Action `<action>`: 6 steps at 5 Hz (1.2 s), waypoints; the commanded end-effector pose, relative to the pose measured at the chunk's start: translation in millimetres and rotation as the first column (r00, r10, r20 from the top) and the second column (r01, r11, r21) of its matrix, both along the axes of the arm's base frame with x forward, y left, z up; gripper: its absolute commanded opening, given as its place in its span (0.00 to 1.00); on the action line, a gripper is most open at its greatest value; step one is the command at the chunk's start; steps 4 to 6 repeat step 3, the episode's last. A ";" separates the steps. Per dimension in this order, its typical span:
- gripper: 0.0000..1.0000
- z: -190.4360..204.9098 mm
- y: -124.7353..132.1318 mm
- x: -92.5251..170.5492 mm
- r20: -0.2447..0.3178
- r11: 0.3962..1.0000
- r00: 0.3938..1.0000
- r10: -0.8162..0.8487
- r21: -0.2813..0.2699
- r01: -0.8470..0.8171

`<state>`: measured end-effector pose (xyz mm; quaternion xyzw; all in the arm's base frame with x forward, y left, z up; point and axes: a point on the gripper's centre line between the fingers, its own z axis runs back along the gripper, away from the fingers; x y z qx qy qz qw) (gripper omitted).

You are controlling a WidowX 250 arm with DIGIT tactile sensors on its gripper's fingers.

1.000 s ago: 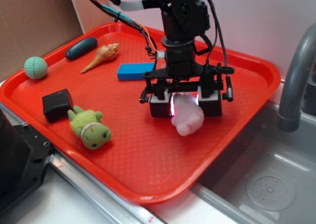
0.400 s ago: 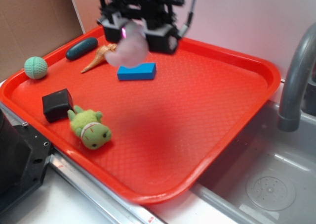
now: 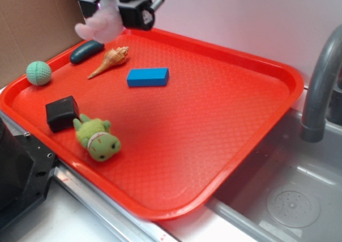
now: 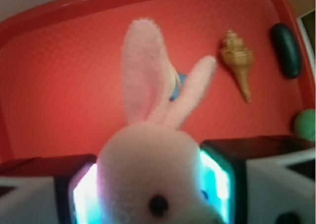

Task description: Grab the pink bunny.

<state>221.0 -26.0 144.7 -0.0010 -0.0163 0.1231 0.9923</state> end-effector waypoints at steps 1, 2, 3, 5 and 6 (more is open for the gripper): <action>0.00 34.5 17.2 3.8 0.099 0.999 0.995 -0.018 -0.047 0.023; 0.00 49.3 -0.4 11.6 0.076 1.000 0.997 -0.023 -0.012 0.024; 0.00 46.0 1.9 15.4 0.038 1.000 0.999 -0.016 -0.005 0.016; 0.00 46.0 1.9 15.4 0.038 1.000 0.999 -0.016 -0.005 0.016; 0.00 46.0 1.9 15.4 0.038 1.000 0.999 -0.016 -0.005 0.016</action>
